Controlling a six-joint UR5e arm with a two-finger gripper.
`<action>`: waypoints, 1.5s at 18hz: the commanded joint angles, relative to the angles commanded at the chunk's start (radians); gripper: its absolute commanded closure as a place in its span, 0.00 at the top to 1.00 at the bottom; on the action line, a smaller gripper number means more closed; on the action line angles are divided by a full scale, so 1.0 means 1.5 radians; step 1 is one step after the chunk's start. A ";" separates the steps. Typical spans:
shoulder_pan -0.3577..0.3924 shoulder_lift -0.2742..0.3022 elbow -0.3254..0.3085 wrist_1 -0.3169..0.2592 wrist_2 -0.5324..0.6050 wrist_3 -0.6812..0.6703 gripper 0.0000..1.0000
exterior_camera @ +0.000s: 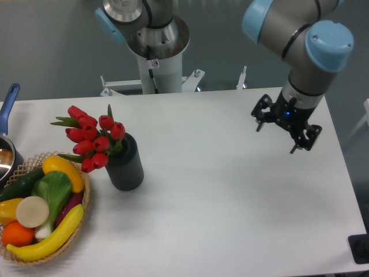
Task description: Pick up the flowers from the vase
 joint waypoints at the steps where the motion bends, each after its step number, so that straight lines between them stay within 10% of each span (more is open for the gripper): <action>1: 0.000 0.007 -0.015 0.025 -0.012 -0.010 1.00; 8: 0.000 0.122 -0.235 0.278 -0.172 -0.042 1.00; 19: -0.018 0.143 -0.263 0.301 -0.400 -0.129 1.00; 27: -0.049 0.203 -0.397 0.293 -0.452 -0.034 1.00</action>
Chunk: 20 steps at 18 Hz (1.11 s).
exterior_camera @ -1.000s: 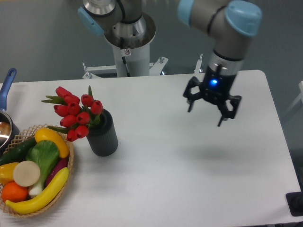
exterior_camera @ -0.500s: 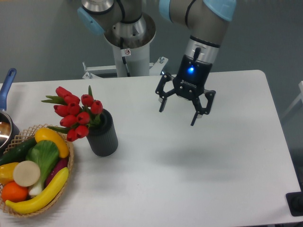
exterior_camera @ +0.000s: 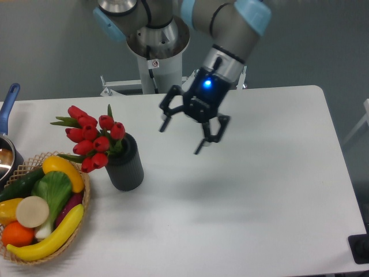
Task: Pick up the flowers from the vase
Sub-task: 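Move the open gripper toward the red tulip stems above the black vase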
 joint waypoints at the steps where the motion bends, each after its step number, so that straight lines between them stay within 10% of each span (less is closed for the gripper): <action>1: -0.002 0.007 -0.011 0.000 0.000 0.001 1.00; 17: -0.119 -0.025 -0.034 0.010 -0.001 0.023 1.00; 20: -0.130 -0.040 -0.033 0.025 -0.021 0.022 0.85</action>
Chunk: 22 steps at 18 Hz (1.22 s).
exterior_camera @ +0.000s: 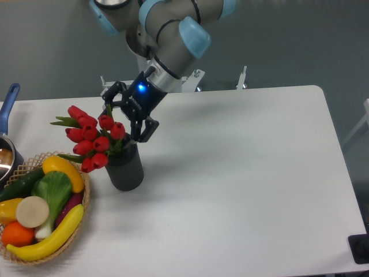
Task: Pick up the flowers from the vase
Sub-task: 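Move the open gripper toward the red tulip stems above the black vase, then close the gripper around the tulip stems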
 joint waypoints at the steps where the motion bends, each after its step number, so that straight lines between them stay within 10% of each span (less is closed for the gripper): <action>1: 0.000 -0.003 0.000 0.002 -0.002 0.000 0.74; 8: 0.005 -0.006 0.008 0.022 -0.002 0.001 0.02; 22: 0.042 0.029 0.112 0.017 -0.083 -0.123 0.00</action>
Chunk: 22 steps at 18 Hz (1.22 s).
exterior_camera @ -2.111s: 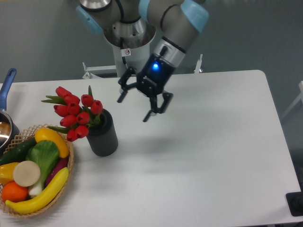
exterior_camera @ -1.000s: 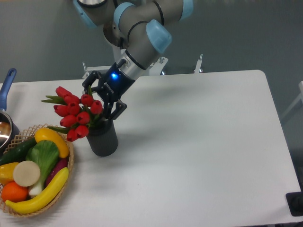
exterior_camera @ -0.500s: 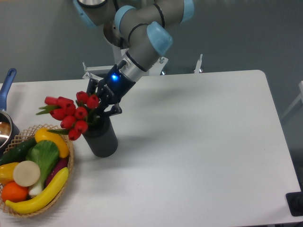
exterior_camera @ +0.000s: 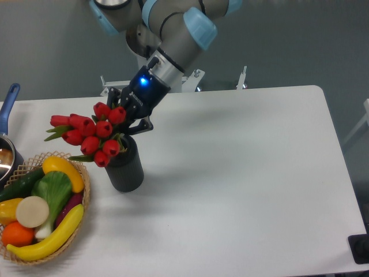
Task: Pick up the flowers from the vase
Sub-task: 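Close the gripper around the tulip stems, then lift the tulip bunch up out of the black vase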
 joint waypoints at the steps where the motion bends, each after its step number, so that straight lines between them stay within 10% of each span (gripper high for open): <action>1: 0.008 0.000 0.013 0.000 -0.017 -0.021 0.00; 15: 0.027 0.075 0.069 -0.004 -0.044 -0.182 0.00; 22: 0.111 0.069 0.096 0.000 0.050 -0.140 0.00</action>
